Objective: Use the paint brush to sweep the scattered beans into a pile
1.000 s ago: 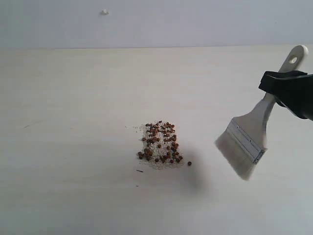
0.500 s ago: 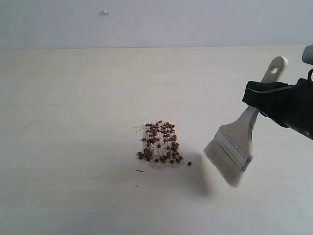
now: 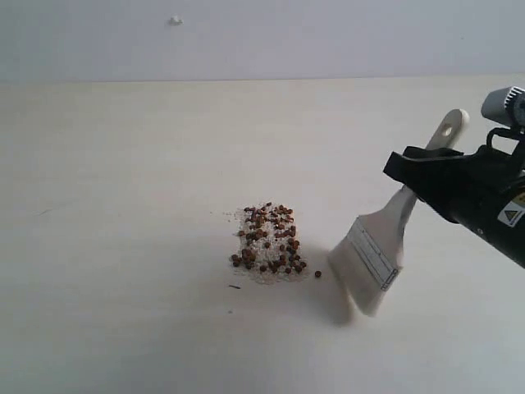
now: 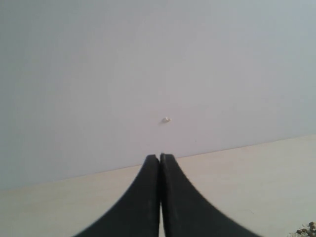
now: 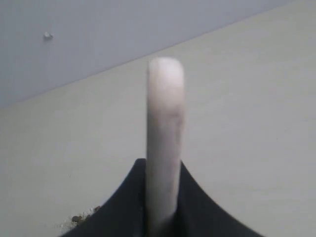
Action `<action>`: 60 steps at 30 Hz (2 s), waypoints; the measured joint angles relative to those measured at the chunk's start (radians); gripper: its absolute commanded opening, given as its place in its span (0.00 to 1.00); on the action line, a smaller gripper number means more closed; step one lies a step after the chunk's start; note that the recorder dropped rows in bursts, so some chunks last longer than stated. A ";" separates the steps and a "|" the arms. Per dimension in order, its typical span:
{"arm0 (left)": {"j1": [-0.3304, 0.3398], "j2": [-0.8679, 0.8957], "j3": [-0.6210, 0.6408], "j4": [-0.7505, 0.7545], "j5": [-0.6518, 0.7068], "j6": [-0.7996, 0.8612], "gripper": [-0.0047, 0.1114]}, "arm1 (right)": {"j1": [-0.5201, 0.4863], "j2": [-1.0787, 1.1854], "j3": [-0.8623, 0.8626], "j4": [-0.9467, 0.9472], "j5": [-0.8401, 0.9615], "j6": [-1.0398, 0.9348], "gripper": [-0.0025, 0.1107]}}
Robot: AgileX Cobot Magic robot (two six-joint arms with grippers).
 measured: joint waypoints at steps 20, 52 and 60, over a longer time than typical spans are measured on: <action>0.000 0.000 0.000 0.000 0.000 0.000 0.04 | 0.052 0.154 -0.002 0.085 -0.158 0.070 0.02; 0.000 0.000 0.000 0.000 0.000 0.000 0.04 | 0.052 0.234 -0.008 0.126 -0.280 0.181 0.02; 0.000 0.000 0.000 0.000 0.000 0.000 0.04 | 0.052 0.134 -0.025 0.067 -0.402 0.159 0.02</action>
